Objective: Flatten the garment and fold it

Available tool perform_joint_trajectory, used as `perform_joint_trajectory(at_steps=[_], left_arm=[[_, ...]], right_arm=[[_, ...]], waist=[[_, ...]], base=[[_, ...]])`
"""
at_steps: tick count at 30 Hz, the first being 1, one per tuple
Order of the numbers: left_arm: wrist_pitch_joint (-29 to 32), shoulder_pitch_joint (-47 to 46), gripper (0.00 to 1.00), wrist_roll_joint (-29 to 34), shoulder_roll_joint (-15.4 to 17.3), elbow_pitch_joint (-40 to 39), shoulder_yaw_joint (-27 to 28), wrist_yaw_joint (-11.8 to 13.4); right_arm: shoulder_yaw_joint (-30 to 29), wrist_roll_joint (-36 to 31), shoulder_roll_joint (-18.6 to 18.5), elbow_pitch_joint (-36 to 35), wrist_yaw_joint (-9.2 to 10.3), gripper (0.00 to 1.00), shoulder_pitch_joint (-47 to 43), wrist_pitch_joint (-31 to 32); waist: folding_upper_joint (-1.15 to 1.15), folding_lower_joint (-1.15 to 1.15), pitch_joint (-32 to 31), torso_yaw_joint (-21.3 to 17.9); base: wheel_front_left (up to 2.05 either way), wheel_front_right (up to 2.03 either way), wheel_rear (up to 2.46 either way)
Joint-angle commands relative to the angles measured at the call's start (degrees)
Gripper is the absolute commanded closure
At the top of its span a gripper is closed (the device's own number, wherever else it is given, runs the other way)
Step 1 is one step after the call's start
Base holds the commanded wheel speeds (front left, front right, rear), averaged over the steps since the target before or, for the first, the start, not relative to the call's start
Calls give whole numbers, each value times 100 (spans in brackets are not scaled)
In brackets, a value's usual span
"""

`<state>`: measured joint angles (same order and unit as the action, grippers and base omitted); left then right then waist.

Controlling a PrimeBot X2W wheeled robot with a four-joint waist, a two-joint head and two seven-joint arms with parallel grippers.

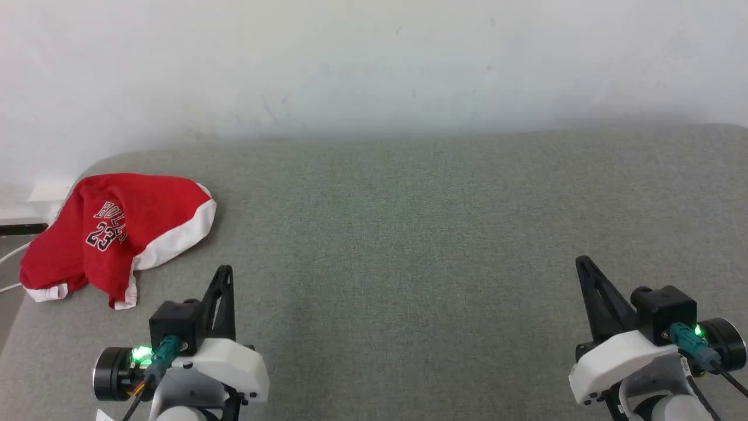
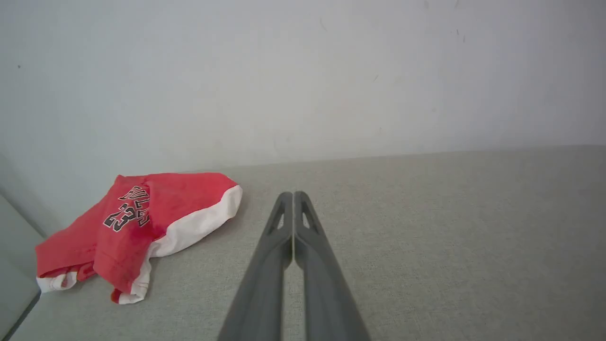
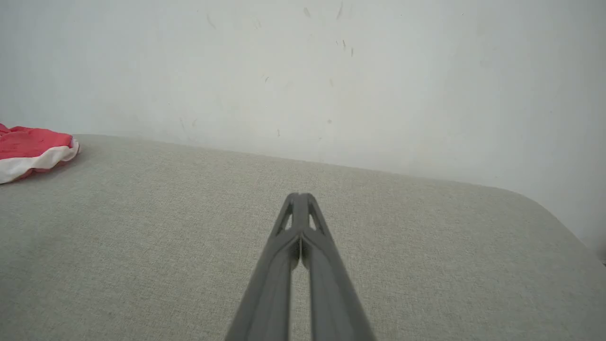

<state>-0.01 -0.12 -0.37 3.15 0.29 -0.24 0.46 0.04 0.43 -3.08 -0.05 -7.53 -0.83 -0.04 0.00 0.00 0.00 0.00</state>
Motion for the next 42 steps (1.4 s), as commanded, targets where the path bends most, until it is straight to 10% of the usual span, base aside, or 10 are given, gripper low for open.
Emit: perform_joint_trajectory(at_steps=[1, 20, 21, 22, 23, 42], left_arm=[[1, 12, 100, 37, -27, -29, 24, -46], [1, 12, 100, 37, -27, -29, 24, -46], [-1, 0, 0, 0, 0, 0, 0, 0], [-1, 0, 100, -2, 2, 4, -4, 2], [-3, 0, 0, -3, 2, 8, -6, 2], [-224, -57, 0, -234, -2, 108, -104, 20]], right_arm=[[-4, -43, 21, 5, 4, 100, 83, 4], [-4, -43, 21, 5, 4, 100, 83, 4], [-1, 1, 0, 0, -1, 0, 0, -1], [0, 3, -2, 0, -1, 100, -4, -1], [-1, 4, -3, 0, -1, 0, -8, -3], [-130, 250, -1, 14, 1, 0, -87, -223]], waist=[[0, 0, 0, 0], [0, 0, 0, 0], [0, 0, 0, 0], [0, 0, 0, 0], [0, 0, 1, 0], [0, 0, 18, 59]], base=[[0, 0, 0], [0, 0, 0], [0, 0, 0], [0, 0, 0], [0, 0, 0], [0, 0, 0]])
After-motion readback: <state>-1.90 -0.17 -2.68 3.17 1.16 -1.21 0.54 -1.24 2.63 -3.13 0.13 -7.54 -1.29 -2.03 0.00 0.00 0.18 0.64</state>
